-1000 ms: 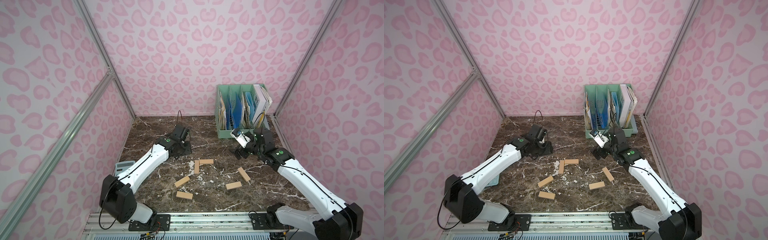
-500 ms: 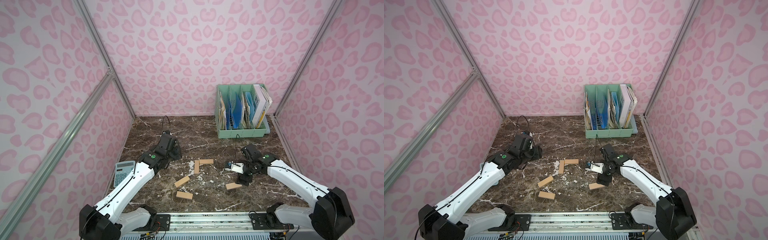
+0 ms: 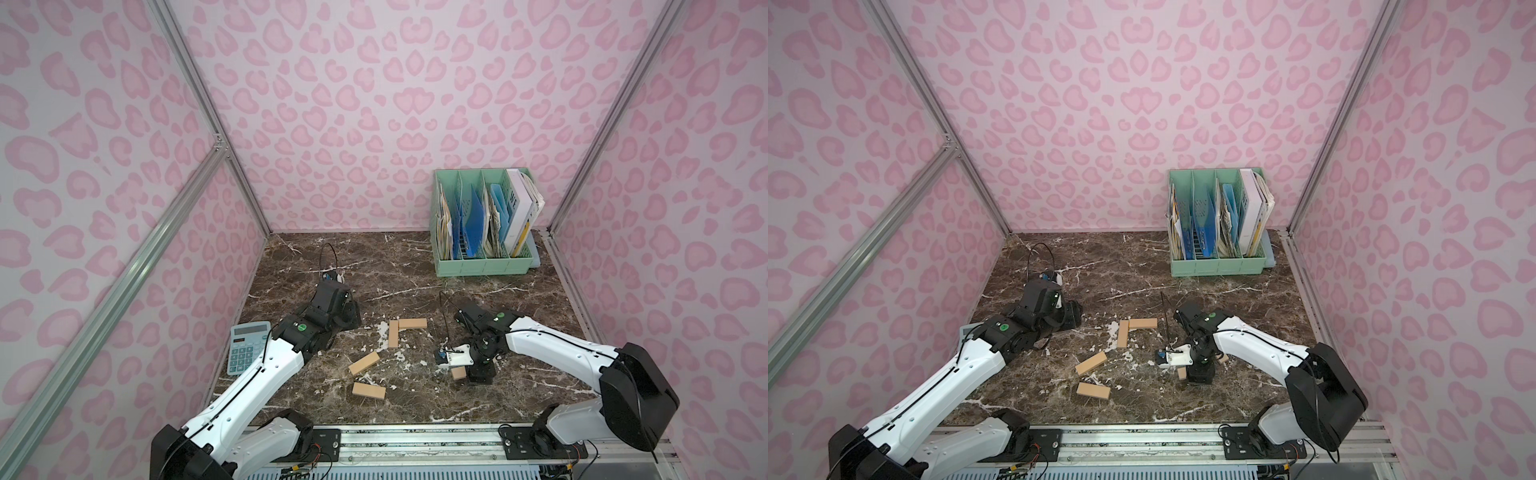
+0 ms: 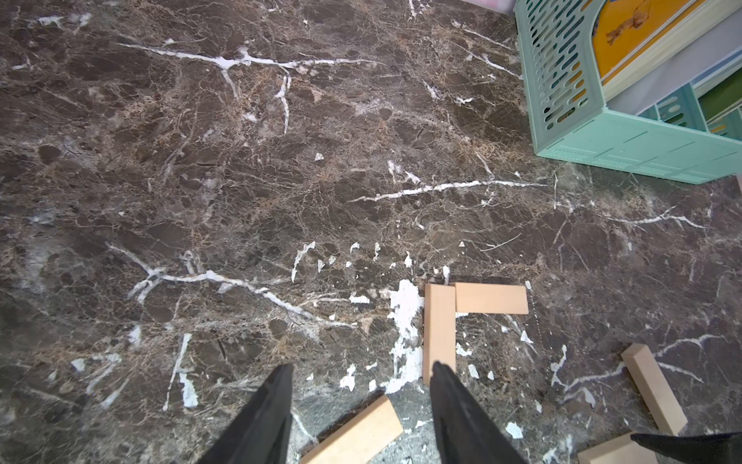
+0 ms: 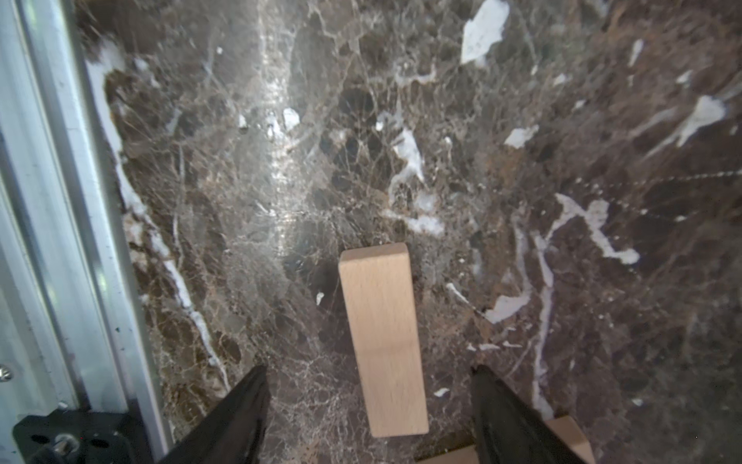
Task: Assemble the number 6 with building blocks
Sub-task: Assemble the building block at the center of the board.
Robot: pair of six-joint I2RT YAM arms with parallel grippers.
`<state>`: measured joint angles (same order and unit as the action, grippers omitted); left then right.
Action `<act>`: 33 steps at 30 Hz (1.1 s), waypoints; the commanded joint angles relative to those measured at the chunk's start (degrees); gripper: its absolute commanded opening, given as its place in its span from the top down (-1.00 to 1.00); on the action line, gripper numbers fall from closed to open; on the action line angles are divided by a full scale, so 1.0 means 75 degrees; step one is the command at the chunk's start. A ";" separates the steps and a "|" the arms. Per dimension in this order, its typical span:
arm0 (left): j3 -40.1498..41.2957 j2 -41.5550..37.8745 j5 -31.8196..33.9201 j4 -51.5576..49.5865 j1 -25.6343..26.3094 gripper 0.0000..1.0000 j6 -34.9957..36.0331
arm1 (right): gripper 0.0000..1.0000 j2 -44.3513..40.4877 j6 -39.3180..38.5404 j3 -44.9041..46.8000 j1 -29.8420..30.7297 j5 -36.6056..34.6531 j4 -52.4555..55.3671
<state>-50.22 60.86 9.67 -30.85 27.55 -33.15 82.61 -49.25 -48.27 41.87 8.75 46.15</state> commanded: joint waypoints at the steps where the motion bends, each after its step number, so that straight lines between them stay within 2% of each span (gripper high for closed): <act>1: -0.0006 -0.0010 -0.0060 0.0188 -0.0005 -0.17 -0.0057 | -0.57 0.0069 -0.0066 0.0184 -0.0004 -0.0213 -0.0322; 6: -0.0010 0.0056 -0.0069 0.0217 -0.0005 -0.17 -0.0057 | -0.55 0.0163 -0.0071 0.0498 -0.0015 -0.0242 -0.0886; 9: -0.0053 0.0135 -0.0108 0.0227 -0.0005 -0.17 -0.0099 | -0.45 0.0299 -0.0089 0.0504 -0.0085 -0.0132 -0.1036; 13: -0.0021 0.0142 -0.0095 0.0270 -0.0005 -0.16 -0.0171 | -0.14 0.0355 -0.0159 0.0546 -0.0103 -0.0114 -0.1218; 16: 0.0022 0.0109 -0.0039 0.0299 -0.0009 -0.16 -0.0198 | 0.28 0.0409 -0.0151 0.0517 -0.0108 -0.0055 -0.1261; 25: 0.0136 0.0056 0.0033 0.0377 -0.0017 -0.15 -0.0198 | 0.31 0.0646 -0.0124 0.0189 -0.0058 0.0075 -0.1151; 33: 0.0168 0.0083 0.0058 0.0456 -0.0041 -0.15 -0.0165 | 0.31 0.1759 0.0157 -0.1102 0.0378 0.0238 -0.1223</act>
<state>-48.95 61.47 9.93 -28.34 27.35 -34.39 94.11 -49.52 -54.06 44.27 8.91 37.10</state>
